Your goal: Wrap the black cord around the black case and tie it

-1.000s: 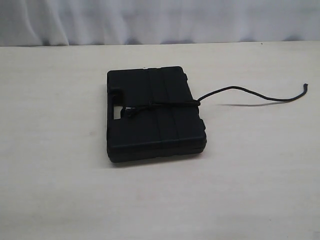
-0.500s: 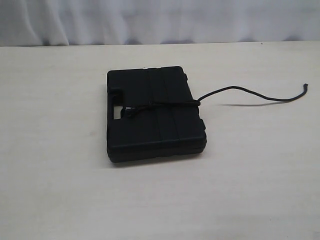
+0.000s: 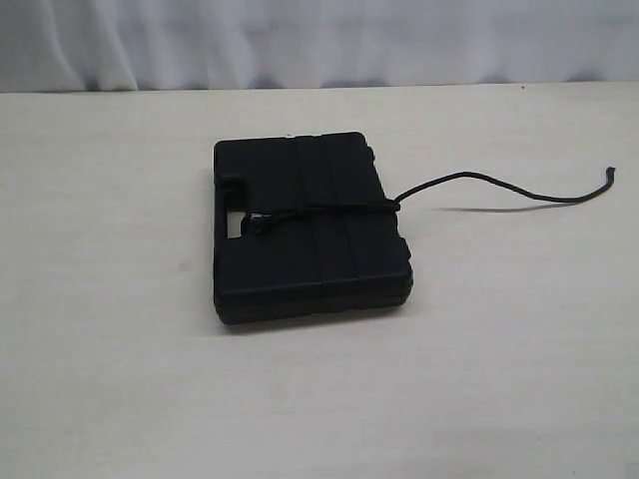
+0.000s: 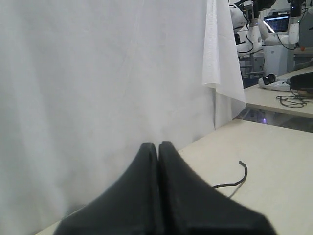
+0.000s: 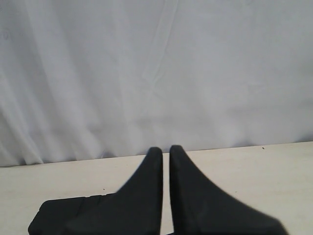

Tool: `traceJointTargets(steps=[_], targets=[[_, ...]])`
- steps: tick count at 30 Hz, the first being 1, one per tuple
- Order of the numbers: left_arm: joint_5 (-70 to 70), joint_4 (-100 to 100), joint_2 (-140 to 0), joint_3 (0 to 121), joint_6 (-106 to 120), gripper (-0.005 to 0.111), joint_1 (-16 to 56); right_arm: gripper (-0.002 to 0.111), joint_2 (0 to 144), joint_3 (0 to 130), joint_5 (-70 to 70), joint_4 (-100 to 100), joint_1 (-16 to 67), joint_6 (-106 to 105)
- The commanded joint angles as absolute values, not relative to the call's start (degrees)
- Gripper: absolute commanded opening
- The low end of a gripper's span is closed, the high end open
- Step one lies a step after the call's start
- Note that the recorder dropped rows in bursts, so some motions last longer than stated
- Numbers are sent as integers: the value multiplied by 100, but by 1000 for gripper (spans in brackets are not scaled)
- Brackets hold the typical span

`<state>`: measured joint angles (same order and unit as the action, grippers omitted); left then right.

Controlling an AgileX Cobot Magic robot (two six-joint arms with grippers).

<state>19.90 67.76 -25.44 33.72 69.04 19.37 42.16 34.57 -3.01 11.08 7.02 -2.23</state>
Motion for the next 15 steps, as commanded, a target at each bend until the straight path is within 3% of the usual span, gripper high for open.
traceJointTargets(steps=[1,12,15], targets=[[2023,6792,-2519,3333,6866,0,1934,4,4186,3422,-306,1129,676,-208],[2101,6723,-2469,3333,6842,0,1934,4,4186,3422,-306,1129,676,-208],[2101,5704,-2309,3333,5898,0,1934,4,4186,3422,-306,1129,676,-208]])
